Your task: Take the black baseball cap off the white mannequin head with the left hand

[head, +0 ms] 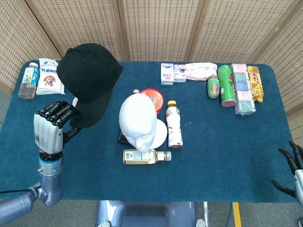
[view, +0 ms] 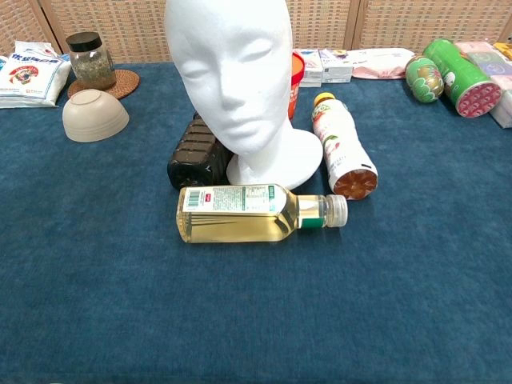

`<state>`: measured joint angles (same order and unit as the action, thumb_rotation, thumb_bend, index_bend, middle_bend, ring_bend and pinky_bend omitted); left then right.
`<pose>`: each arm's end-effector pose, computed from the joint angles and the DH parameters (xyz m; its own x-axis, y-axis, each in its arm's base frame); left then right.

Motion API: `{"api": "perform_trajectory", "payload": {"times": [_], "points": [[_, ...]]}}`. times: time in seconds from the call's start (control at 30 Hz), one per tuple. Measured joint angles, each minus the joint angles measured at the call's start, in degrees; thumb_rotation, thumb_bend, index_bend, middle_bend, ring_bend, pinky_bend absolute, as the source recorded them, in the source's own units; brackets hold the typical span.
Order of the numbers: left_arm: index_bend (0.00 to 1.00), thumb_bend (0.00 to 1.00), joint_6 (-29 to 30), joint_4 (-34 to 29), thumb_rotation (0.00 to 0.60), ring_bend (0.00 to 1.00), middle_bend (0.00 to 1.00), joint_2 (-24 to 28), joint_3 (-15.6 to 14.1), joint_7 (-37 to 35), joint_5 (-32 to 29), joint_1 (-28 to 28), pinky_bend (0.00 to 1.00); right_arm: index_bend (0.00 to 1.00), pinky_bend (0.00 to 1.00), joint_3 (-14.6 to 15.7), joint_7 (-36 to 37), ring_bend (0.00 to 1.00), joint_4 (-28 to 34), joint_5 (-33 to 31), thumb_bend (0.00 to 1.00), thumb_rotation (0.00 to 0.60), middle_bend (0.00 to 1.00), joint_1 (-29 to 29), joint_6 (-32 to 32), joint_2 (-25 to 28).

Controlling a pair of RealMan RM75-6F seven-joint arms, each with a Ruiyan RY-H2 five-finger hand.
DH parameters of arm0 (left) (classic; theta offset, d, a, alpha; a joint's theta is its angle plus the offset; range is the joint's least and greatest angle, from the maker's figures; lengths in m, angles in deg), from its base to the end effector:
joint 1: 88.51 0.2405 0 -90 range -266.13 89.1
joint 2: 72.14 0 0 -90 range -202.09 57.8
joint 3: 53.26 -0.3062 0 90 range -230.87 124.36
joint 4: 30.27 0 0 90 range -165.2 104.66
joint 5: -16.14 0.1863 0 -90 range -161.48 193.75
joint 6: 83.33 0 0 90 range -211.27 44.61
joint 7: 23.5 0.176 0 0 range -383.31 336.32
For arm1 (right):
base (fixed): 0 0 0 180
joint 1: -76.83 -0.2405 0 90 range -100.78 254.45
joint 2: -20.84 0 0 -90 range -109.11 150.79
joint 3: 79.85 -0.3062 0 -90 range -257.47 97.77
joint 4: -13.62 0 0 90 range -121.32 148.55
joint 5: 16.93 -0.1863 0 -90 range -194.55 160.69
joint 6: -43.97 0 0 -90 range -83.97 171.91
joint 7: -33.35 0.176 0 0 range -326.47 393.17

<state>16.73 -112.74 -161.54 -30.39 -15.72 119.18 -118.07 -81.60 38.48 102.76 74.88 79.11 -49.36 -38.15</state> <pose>-0.1438 0.3316 0.1623 -0.0751 -0.5951 0.8002 0.7774 -0.5375 -0.3267 -0.3548 -0.1669 0.2505 0.4495 0.0676 0.8907 -0.8927 -0.0034 0.4507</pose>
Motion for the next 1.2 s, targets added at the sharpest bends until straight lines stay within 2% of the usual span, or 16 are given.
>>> {"api": "perform_trajectory", "payload": {"times": [0.2, 0.4, 0.53, 0.7, 0.93, 1.03, 1.1, 1.13, 1.2], "points": [[0.83, 0.4, -0.9, 9.7, 0.6, 0.56, 0.72, 1.3, -1.4, -6.2, -3.3, 1.3, 0.71, 0.16, 0.0, 0.2, -0.7, 0.0, 0.1, 0.4, 0.0, 0.6, 0.01, -0.1, 0.2, -0.2], [0.83, 0.4, -3.4, 20.4, 0.6, 0.56, 0.72, 0.6, -5.4, -12.2, -4.0, 1.4, 0.71, 0.16, 0.0, 0.3, -1.7, 0.0, 0.4, 0.6, 0.0, 0.6, 0.01, -0.2, 0.4, -0.4], [0.83, 0.4, -5.4, 26.7, 0.6, 0.56, 0.72, -2.2, -7.9, -14.7, -4.5, 1.0, 0.71, 0.16, 0.0, 0.4, -2.0, 0.0, 0.4, 0.4, 0.0, 0.6, 0.01, -0.3, 0.7, -0.5], [0.83, 0.4, -6.1, 31.1, 0.6, 0.56, 0.72, -5.9, -10.0, -15.1, -4.5, 0.0, 0.71, 0.16, 0.0, 0.5, -2.2, 0.0, 0.6, 0.2, 0.0, 0.6, 0.01, -0.4, 1.1, -0.5], [0.83, 0.4, -8.3, 33.9, 0.6, 0.55, 0.71, -8.4, -12.4, -9.8, -4.3, -0.7, 0.69, 0.16, 0.0, 0.5, -1.8, 0.0, 0.7, 0.1, 0.0, 0.6, 0.01, -0.4, 1.2, -0.4], [0.83, 0.39, -9.4, 34.5, 0.6, 0.49, 0.65, -9.3, -13.7, -7.6, -4.4, -0.9, 0.64, 0.16, 0.0, 0.5, -1.5, 0.0, 0.7, 0.0, 0.0, 0.6, 0.01, -0.3, 1.1, -0.2], [0.8, 0.36, -10.2, 34.4, 0.6, 0.41, 0.56, -9.5, -14.3, -6.6, -4.5, -0.8, 0.58, 0.16, 0.0, 0.4, -1.3, 0.0, 0.7, 0.0, 0.0, 0.6, 0.01, -0.3, 1.0, -0.1], [0.77, 0.35, -10.8, 34.1, 0.6, 0.38, 0.52, -9.4, -14.5, -5.9, -4.7, -0.8, 0.56, 0.16, 0.0, 0.4, -1.2, 0.0, 0.7, -0.1, 0.0, 0.6, 0.01, -0.3, 0.9, -0.1], [0.59, 0.29, -11.5, 33.3, 0.6, 0.27, 0.37, -9.1, -14.8, -4.5, -4.9, -0.8, 0.49, 0.16, 0.0, 0.5, -1.1, 0.0, 0.7, 0.0, 0.0, 0.6, 0.01, -0.3, 1.0, 0.0]]}}
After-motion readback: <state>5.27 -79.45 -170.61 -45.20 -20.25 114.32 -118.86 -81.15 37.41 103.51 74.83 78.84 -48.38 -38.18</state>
